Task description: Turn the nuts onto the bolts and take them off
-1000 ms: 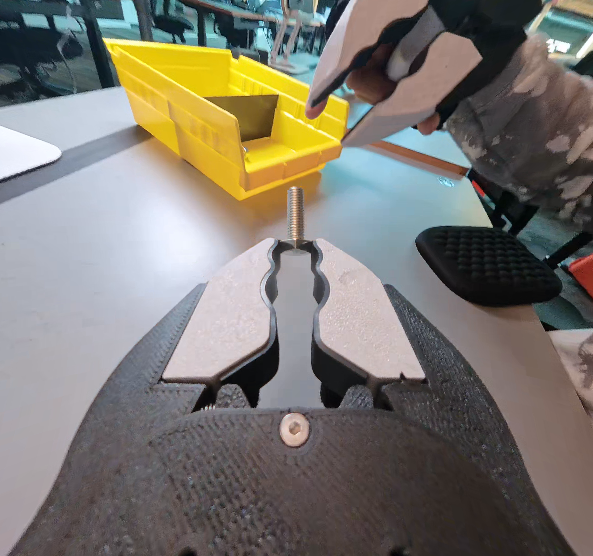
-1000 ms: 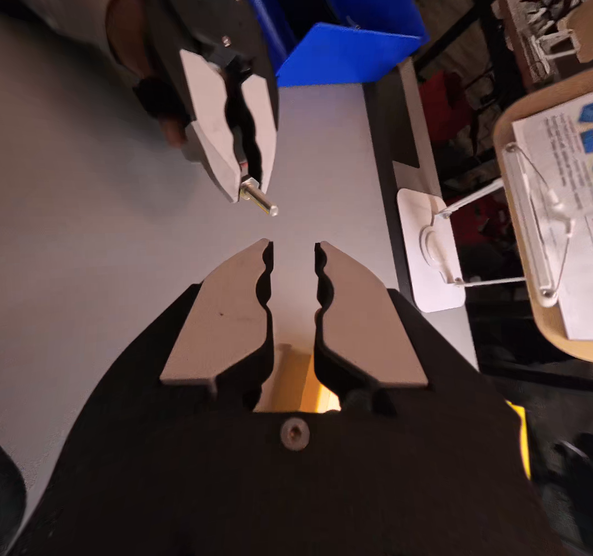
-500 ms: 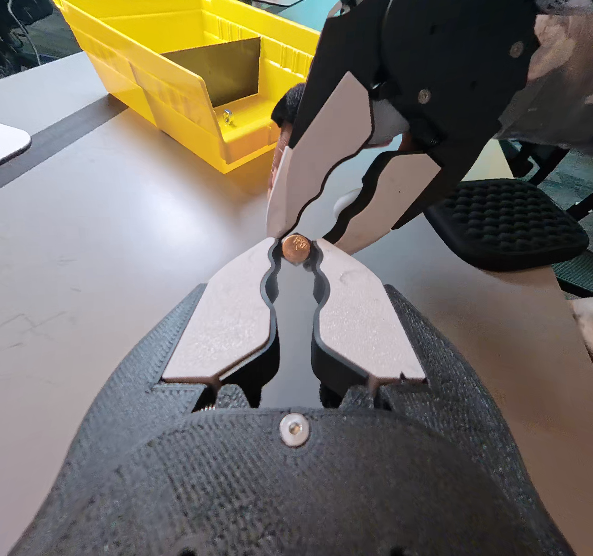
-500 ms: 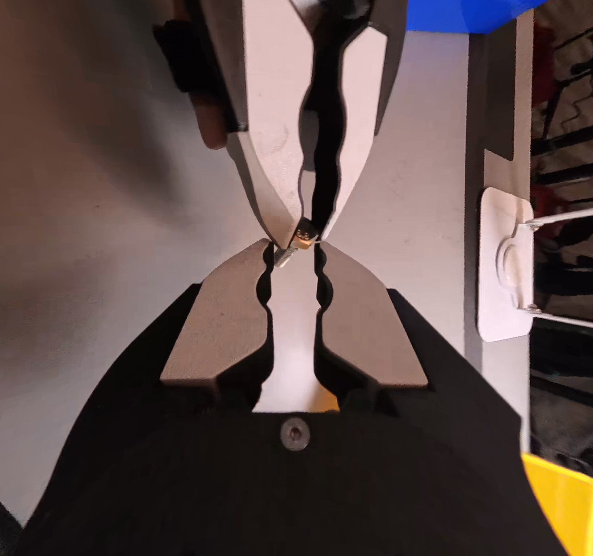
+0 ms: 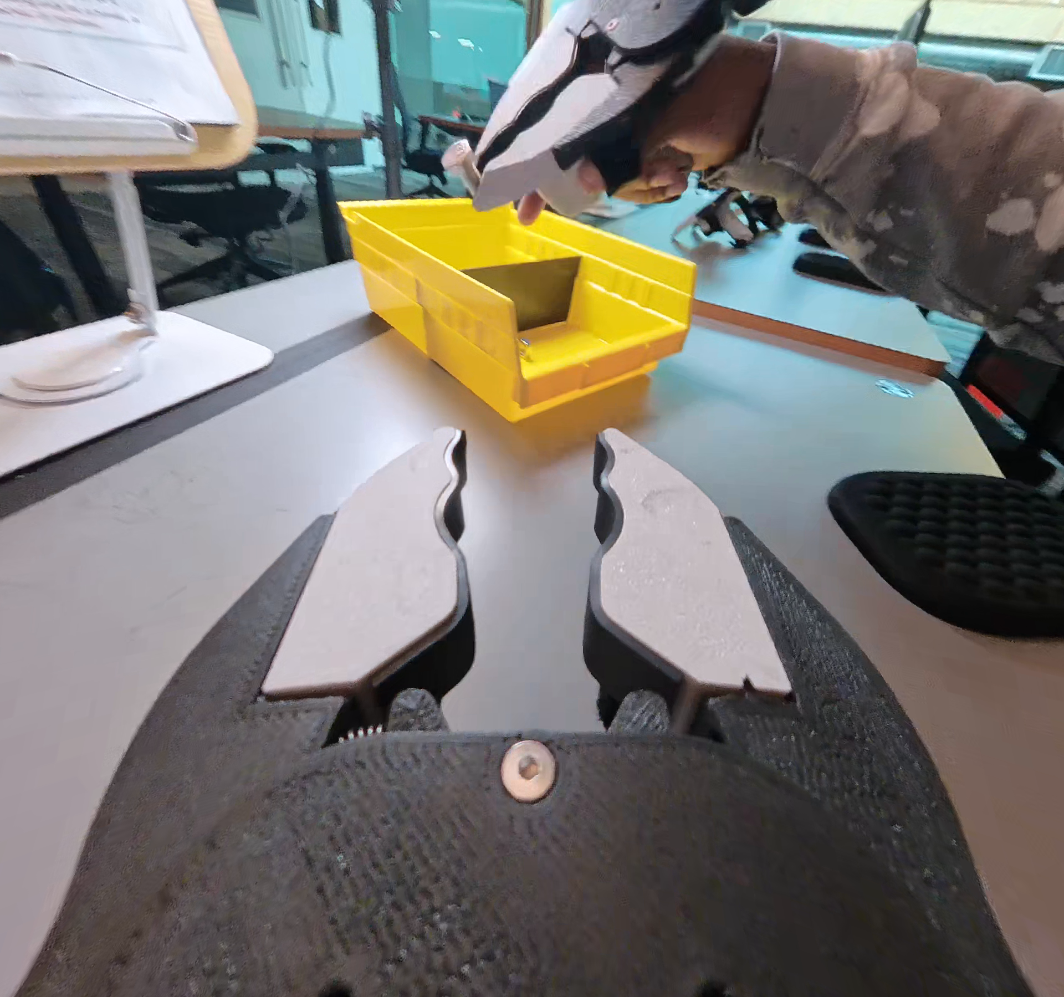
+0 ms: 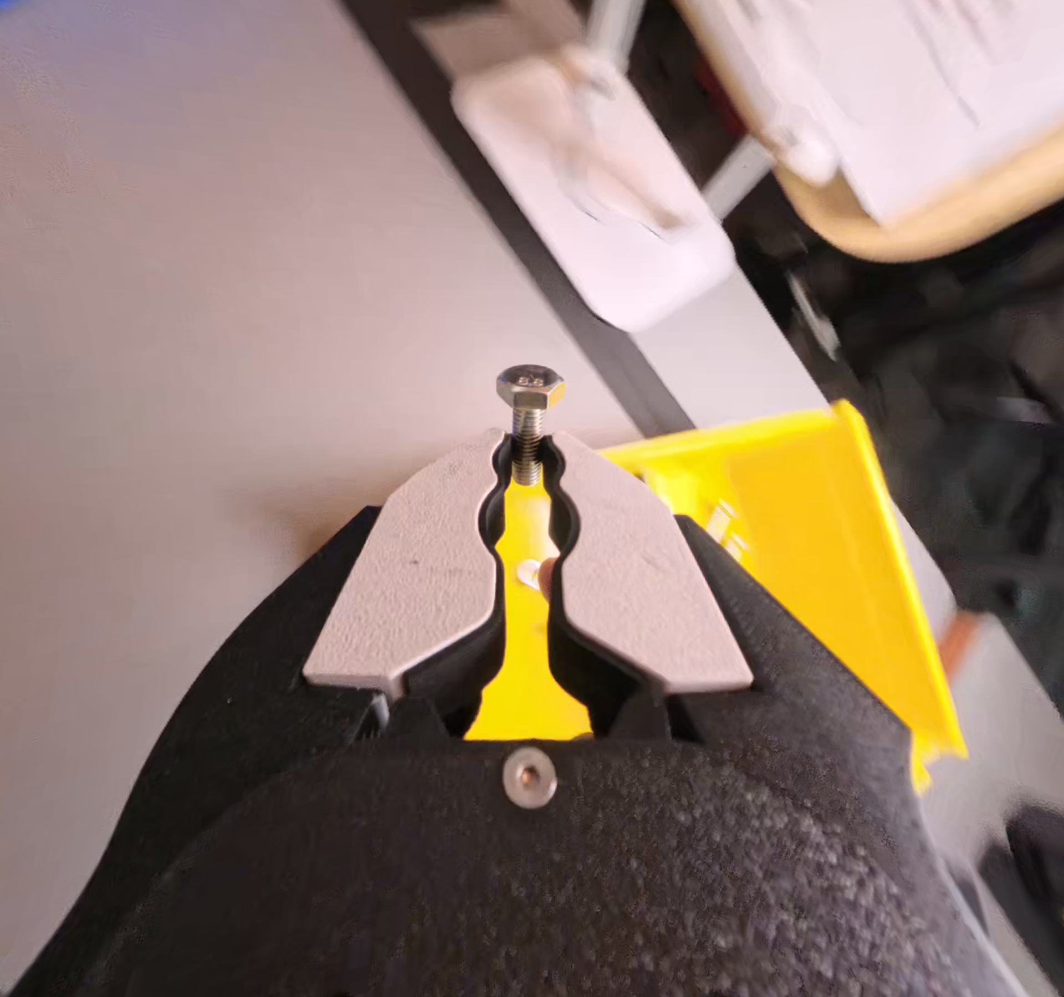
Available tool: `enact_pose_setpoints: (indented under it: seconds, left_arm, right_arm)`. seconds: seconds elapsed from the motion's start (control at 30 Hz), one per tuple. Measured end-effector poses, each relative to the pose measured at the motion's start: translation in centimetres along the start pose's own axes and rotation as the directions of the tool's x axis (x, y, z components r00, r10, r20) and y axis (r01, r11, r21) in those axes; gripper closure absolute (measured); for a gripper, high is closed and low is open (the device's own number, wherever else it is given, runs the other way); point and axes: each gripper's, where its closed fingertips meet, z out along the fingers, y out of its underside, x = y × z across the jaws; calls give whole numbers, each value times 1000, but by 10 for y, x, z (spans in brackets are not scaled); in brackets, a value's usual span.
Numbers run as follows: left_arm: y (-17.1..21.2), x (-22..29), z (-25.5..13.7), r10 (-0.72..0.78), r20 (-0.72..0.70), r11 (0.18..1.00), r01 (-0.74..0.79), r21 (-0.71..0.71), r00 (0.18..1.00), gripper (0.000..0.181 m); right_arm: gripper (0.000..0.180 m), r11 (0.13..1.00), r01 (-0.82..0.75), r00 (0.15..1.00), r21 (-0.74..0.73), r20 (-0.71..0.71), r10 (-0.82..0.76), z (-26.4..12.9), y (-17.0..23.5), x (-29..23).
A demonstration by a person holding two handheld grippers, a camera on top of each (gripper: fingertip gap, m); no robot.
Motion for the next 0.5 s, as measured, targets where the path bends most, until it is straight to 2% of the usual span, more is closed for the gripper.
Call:
enact_pose_setpoints:
  seconds: [0.1, 0.2, 0.33, 0.5]
  left_arm:
    - [-9, -19, -8, 18, 100, 997, -26, 77, 995, 139]
    - [-14, -34, -16, 33, 171, 991, -54, 120, 985, 148]
    - [-19, -48, -26, 46, 235, 983, -86, 163, 971, 163]
    - [-12, -63, -28, 43, 277, 987, -84, 138, 960, 174]
  right_arm:
    - [170, 950, -249, 960, -186, -175, 217, 9, 49, 92]
    - [170, 839, -434, 889, -329, -311, 338, 26, 109, 141]
    - [170, 685, -557, 828, -469, -378, 415, 52, 170, 155]
    - [170, 607, -580, 814, -544, -381, 438, 78, 200, 159]
